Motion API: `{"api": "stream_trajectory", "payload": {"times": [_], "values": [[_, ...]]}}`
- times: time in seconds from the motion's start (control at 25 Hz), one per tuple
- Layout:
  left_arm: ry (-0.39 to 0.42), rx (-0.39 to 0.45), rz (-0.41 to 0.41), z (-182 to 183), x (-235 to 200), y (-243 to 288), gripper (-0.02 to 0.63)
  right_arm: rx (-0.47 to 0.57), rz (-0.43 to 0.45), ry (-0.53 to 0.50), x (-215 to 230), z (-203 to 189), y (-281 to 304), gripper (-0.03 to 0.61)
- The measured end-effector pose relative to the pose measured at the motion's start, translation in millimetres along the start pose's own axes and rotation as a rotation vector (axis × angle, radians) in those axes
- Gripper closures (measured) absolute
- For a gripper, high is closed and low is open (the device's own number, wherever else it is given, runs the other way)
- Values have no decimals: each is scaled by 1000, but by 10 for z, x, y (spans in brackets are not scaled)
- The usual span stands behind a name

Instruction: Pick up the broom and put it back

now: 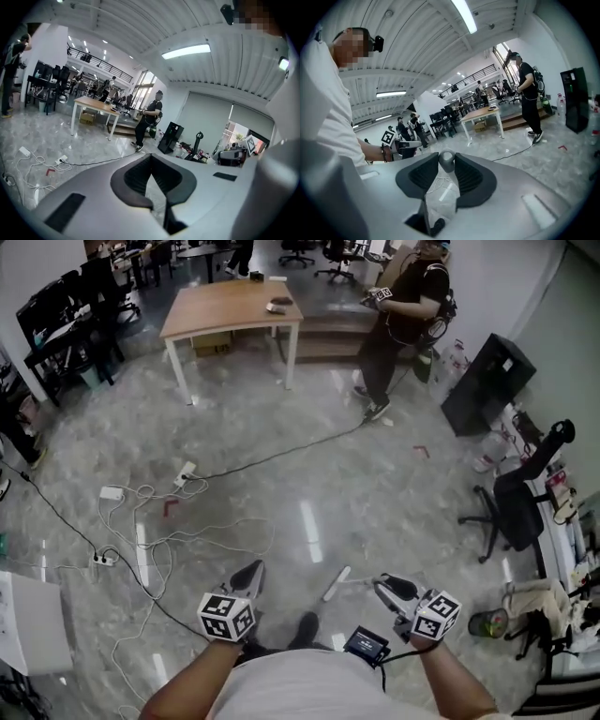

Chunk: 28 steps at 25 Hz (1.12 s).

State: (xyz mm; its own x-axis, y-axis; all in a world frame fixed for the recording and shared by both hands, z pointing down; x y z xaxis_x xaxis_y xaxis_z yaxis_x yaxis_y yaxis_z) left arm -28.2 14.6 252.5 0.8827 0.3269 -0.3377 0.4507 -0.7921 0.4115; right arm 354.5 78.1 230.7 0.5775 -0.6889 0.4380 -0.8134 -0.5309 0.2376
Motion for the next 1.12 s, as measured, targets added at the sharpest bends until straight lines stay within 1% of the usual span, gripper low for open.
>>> {"api": "stream_trajectory", "payload": {"times": [0.08, 0.16, 0.24, 0.28, 0.32, 0.4, 0.48, 0.64, 0.72, 0.8, 0.88, 0.96, 1.04, 1.12], "values": [[-15, -17, 9, -62, -46, 48, 606, -52, 17, -30, 20, -13, 179, 471], [-31, -35, 30, -134, -116, 58, 606, -140, 47, -67, 60, -97, 547, 471], [-47, -52, 61, -221, -205, 42, 606, -285, 75, -122, 119, -294, 1059, 468], [-53, -57, 79, -259, -273, 40, 606, -364, 89, -165, 142, -409, 1368, 459], [-58, -60, 97, -297, -362, 43, 604, -427, 106, -215, 146, -514, 1699, 423], [-78, -72, 133, -426, -572, 20, 606, -497, 154, -288, 77, -718, 2326, 424], [-104, -90, 175, -633, -795, -73, 604, -533, 207, -296, -28, -979, 2818, 425], [-154, -105, 261, -1033, -1348, -183, 606, -543, 292, -264, -139, -1409, 3536, 439], [-175, -114, 284, -1168, -1585, -191, 606, -540, 313, -269, -190, -1515, 3743, 456], [-186, -123, 289, -1200, -1733, -200, 606, -537, 320, -262, -250, -1521, 3831, 467], [-175, -117, 279, -1086, -1818, -188, 605, -504, 318, -251, -309, -1367, 3878, 486], [-152, -91, 262, -878, -1840, -159, 606, -438, 310, -242, -374, -1105, 3895, 507], [-131, -67, 242, -689, -1740, -183, 604, -381, 299, -250, -474, -875, 3797, 538], [-120, -56, 223, -517, -1537, -276, 605, -340, 289, -258, -610, -676, 3604, 566]]}}
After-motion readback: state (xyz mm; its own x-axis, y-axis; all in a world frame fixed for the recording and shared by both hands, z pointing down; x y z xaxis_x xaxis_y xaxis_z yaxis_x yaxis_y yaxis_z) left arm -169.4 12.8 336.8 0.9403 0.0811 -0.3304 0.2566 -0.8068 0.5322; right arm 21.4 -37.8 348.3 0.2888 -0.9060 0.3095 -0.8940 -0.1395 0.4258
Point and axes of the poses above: the fingertips, and each gripper's own axes: y forward along the fingers, x to its right, z out of its top, the point moved 9 cm from there along -y, backward along the fingers, and after that the axes turned 9 degrees about z, right-handed, at the moved point
